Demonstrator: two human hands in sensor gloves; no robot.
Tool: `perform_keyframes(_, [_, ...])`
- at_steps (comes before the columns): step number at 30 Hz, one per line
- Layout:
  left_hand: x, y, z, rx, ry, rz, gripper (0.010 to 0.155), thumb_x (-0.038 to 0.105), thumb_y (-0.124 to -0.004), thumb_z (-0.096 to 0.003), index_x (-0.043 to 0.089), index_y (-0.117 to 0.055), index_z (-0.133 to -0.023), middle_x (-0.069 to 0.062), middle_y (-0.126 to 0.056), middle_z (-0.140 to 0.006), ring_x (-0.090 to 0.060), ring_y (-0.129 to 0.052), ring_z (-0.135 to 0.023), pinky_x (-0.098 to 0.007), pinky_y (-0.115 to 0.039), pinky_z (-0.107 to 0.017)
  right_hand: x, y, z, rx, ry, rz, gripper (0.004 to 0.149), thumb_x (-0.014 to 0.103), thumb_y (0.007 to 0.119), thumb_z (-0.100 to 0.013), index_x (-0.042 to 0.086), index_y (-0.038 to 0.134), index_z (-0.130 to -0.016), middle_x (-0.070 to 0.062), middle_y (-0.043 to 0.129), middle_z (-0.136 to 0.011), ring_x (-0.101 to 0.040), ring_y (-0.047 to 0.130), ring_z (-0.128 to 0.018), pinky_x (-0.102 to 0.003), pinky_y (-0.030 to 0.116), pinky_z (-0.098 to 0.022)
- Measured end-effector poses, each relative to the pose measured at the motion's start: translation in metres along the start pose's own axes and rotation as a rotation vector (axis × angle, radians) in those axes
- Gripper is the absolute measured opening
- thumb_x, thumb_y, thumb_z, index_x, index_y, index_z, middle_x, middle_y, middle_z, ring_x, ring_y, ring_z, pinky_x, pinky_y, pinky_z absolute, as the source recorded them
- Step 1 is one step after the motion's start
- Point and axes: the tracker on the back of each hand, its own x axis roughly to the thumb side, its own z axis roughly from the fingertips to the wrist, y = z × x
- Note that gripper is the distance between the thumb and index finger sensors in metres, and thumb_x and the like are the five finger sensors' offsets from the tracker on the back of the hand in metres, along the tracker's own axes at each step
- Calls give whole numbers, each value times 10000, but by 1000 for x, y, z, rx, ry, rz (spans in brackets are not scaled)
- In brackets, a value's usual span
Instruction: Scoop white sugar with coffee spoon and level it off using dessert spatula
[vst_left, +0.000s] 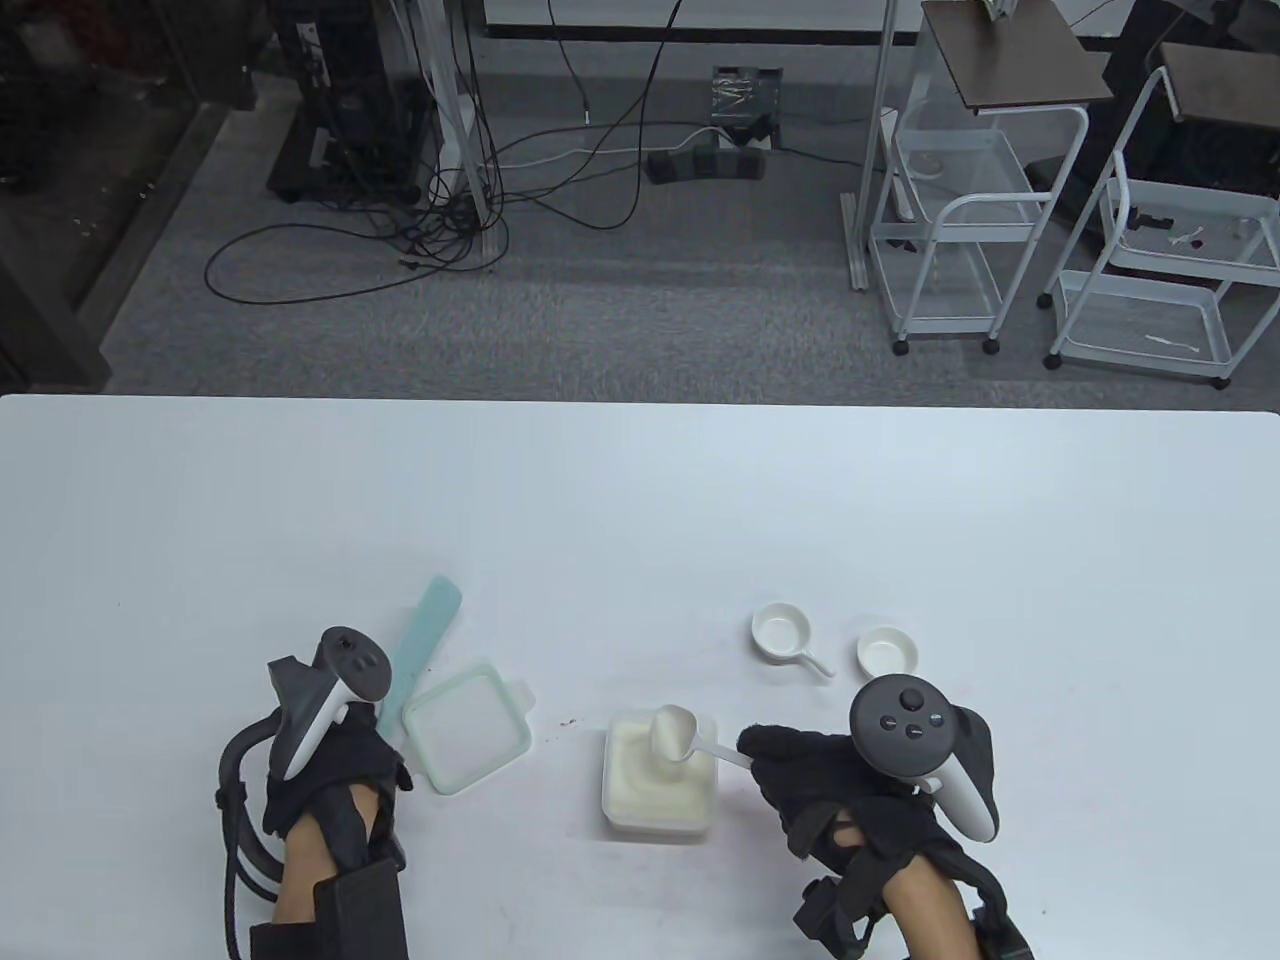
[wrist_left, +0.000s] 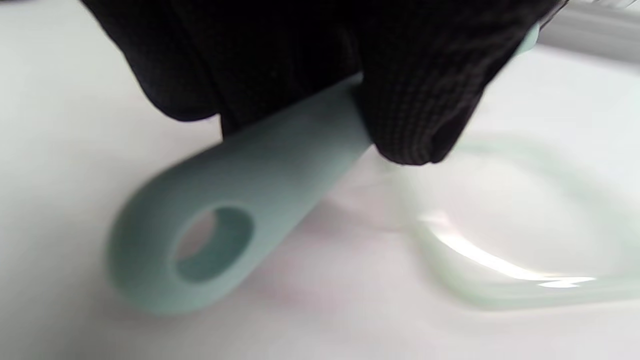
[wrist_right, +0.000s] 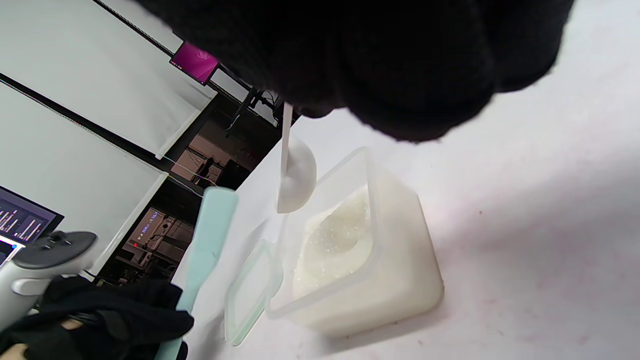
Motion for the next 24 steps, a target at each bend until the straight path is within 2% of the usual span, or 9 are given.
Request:
perform_keyframes(3, [32,6,28,-51,-196,35,559,455,-965,-407,211,-825,-891,25,-967,-781,-118,-1157,-538,-390,-912,-576,0,-1,0,-4,-2,-12,417,208,773,-479,28,819,-852,-117,936,-446,-220,967,-283,-572,808,-466])
perform_keyframes(6, [62,-3,54,-150,-376,62,561,456,-963,-413,207,-818,-894,21,-968,-794,-119,-1160,-538,-389,-911,-577,-3,-1,0,-1,5,-29,417,206,772,-479,28,818,-853,-114,936,-445,-219,966,-284,-570,809,-466])
perform_keyframes(8, [75,-8,64,-178,-423,19,561,458,-961,-414,207,-818,-895,24,-974,-814,-112,-1161,-540,-383,-915,-576,-5,-2,0,-3,11,-41,417,207,771,-479,28,817,-853,-114,936,-445,-217,968,-282,-569,810,-465])
perform_keyframes(14, [95,-23,77,-235,-492,-66,562,466,-969,-407,201,-839,-884,26,-1027,-795,-91,-1182,-519,-362,-929,-567,-11,-4,-2,5,28,-84,419,207,767,-480,24,815,-854,-112,936,-445,-214,968,-281,-569,810,-465])
perform_keyframes(24, [107,-37,86,-322,-548,-103,562,458,-969,-410,190,-833,-885,10,-1028,-789,-99,-1180,-520,-373,-919,-575,-21,-4,-5,30,51,-173,422,207,760,-484,16,808,-856,-108,935,-441,-209,968,-278,-565,812,-461])
